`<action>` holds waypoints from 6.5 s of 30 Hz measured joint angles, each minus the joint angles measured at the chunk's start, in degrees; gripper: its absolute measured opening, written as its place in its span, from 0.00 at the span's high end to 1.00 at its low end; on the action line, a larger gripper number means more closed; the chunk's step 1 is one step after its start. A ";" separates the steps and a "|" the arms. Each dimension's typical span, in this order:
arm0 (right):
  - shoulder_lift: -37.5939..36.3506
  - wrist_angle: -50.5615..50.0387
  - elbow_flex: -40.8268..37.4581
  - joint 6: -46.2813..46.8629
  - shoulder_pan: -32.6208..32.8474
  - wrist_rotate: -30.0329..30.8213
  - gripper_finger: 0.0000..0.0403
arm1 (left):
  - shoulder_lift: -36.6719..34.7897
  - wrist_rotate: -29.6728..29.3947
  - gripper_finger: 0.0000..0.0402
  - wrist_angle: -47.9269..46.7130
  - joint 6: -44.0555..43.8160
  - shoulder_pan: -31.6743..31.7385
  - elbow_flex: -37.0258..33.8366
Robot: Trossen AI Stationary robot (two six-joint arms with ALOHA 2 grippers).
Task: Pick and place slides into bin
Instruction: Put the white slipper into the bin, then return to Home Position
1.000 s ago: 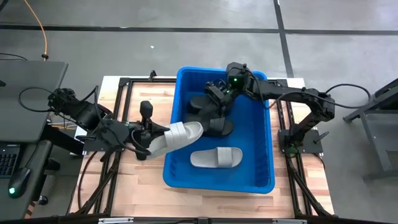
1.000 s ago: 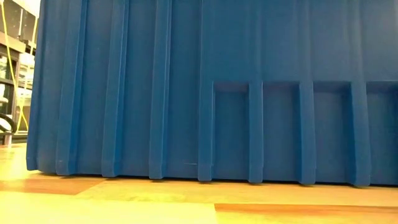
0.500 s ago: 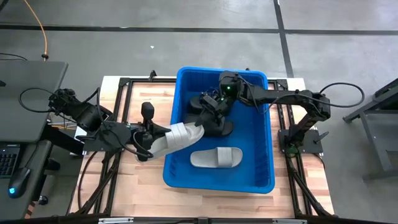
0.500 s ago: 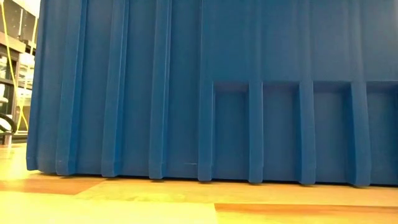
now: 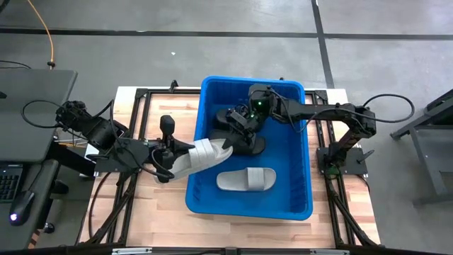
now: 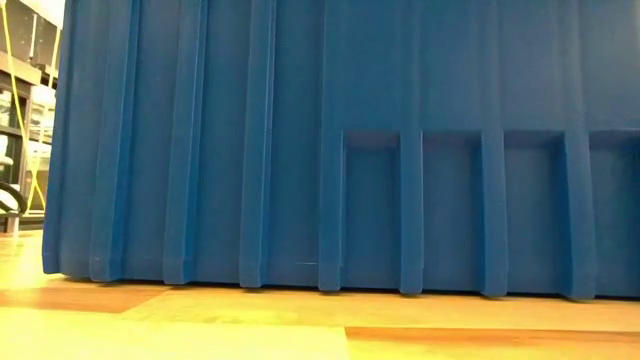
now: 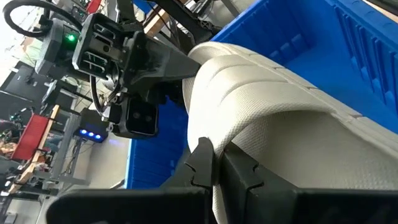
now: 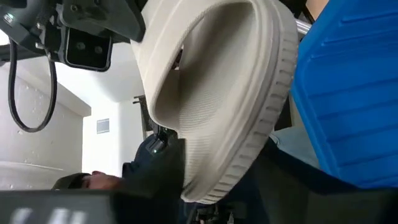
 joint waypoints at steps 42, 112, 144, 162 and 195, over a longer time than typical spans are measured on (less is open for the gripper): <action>-28.10 -53.86 -0.02 -0.53 16.35 45.02 1.00 | -14.93 -31.40 0.66 -17.41 -21.47 7.99 0.02; 7.63 -68.59 0.04 -16.74 20.30 43.95 0.92 | -9.79 -13.12 0.37 -28.42 -25.51 29.97 -0.17; 9.40 -73.88 -0.04 -26.92 18.12 35.35 0.37 | -9.79 -13.51 0.36 -27.13 -25.07 29.97 -0.17; -6.52 -67.33 -0.04 -26.72 18.82 50.04 0.36 | -10.07 -12.41 0.37 -19.41 -23.77 29.97 -0.11; -48.77 25.10 -42.26 -55.58 24.57 66.90 0.36 | -27.34 25.37 0.37 36.23 -22.14 29.96 -35.02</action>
